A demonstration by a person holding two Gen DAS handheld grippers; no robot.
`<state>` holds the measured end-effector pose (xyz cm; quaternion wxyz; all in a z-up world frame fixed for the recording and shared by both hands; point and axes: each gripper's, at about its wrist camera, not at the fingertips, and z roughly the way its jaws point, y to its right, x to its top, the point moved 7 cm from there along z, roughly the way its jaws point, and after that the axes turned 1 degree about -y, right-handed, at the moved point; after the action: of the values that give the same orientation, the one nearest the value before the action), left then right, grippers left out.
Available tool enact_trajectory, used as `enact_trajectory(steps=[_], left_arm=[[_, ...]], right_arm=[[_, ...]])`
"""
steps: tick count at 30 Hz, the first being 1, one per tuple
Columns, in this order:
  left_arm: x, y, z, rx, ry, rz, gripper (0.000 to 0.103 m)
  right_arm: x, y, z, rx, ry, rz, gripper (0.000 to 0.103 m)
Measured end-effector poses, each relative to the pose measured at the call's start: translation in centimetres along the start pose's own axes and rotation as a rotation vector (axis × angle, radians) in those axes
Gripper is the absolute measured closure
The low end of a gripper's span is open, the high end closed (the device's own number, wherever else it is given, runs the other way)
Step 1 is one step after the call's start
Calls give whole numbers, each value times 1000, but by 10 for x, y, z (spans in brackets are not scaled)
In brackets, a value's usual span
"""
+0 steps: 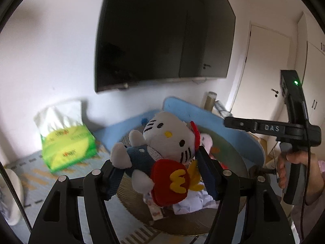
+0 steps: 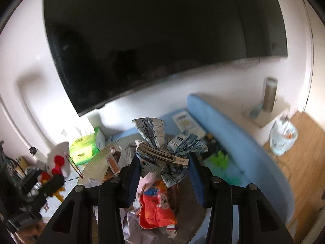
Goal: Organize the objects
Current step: 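Open both grippers to drop bow clip and plush into bowl, then move both grippers back to the lamp base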
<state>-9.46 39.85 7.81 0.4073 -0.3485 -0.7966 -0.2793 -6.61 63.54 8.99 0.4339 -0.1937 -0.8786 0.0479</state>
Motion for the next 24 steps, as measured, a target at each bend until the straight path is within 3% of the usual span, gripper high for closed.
enact_trajectory(steps=[1, 2, 3, 4, 6, 7, 11, 24], left_arm=[[-3, 0, 4, -4, -14, -6, 30], [-9, 0, 12, -6, -60, -12, 23], [-16, 0, 22, 17, -133, -5, 1], [-20, -1, 27, 38, -172, 5, 0], [-23, -1, 27, 64, -155, 24, 0], [-23, -3, 24, 71, -137, 23, 0], [-22, -9, 17, 49, -143, -6, 0], [-16, -34, -21, 94, -100, -40, 0]], right_arm=[[-3, 2, 7, 10, -28, 19, 54], [-6, 5, 14, 10, -62, 38, 39], [-9, 10, 23, -1, -99, 60, 24], [-11, 14, 27, -8, -120, 83, 21], [-15, 19, 30, 21, -127, 134, 4], [-16, 22, 30, 33, -132, 166, 0], [-14, 31, 23, 58, -106, 233, 0], [-1, 9, -15, 40, -16, 241, 0]])
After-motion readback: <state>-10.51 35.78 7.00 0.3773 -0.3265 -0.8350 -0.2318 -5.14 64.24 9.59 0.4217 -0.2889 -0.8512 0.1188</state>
